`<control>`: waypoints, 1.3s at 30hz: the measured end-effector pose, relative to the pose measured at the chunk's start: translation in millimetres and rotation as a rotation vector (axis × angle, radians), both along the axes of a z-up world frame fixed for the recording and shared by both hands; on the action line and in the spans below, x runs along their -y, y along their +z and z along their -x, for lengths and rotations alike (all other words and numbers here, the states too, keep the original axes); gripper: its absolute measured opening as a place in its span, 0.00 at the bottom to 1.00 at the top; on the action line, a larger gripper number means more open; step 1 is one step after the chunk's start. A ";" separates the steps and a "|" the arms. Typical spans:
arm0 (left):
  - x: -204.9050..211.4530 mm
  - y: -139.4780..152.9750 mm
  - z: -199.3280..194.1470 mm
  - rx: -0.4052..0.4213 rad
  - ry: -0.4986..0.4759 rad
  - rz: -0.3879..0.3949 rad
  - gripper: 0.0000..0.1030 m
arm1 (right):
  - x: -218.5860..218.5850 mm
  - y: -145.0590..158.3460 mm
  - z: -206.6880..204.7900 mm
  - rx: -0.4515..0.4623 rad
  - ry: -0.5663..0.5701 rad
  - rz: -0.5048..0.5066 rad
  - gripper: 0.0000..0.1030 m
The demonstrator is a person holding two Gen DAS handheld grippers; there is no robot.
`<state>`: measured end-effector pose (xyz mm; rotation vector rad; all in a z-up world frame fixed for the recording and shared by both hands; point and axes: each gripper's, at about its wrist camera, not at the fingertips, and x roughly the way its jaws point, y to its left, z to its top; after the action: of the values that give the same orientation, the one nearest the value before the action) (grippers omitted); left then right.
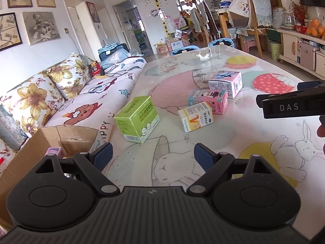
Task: Organize rigid objects
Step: 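Grasp the white-and-yellow box with the left gripper while the right gripper grasps the pink figure box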
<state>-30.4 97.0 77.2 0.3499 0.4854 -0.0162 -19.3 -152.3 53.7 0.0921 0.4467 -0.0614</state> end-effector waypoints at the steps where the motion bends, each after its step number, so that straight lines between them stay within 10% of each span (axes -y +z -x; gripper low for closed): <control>1: 2.9 -2.5 -6.9 -0.003 -0.008 0.009 1.00 | 2.8 -1.8 -3.5 -0.006 -0.006 -0.009 0.99; 22: 31.4 -37.8 -116.7 -0.079 -0.009 0.223 1.00 | 40.4 -15.9 -48.7 -0.049 -0.011 -0.047 0.99; 28: 24.3 -39.7 -120.2 -0.126 0.003 0.242 0.82 | 29.3 -15.1 -54.7 -0.026 0.052 -0.059 0.99; 39: 7.9 -27.7 -84.3 -0.155 0.005 0.221 0.79 | -5.4 -16.3 -77.5 -0.007 0.195 -0.021 0.99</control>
<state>53.9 89.1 49.5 0.1307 0.6318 -0.0918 58.2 -146.9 37.4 0.0689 0.4611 0.1343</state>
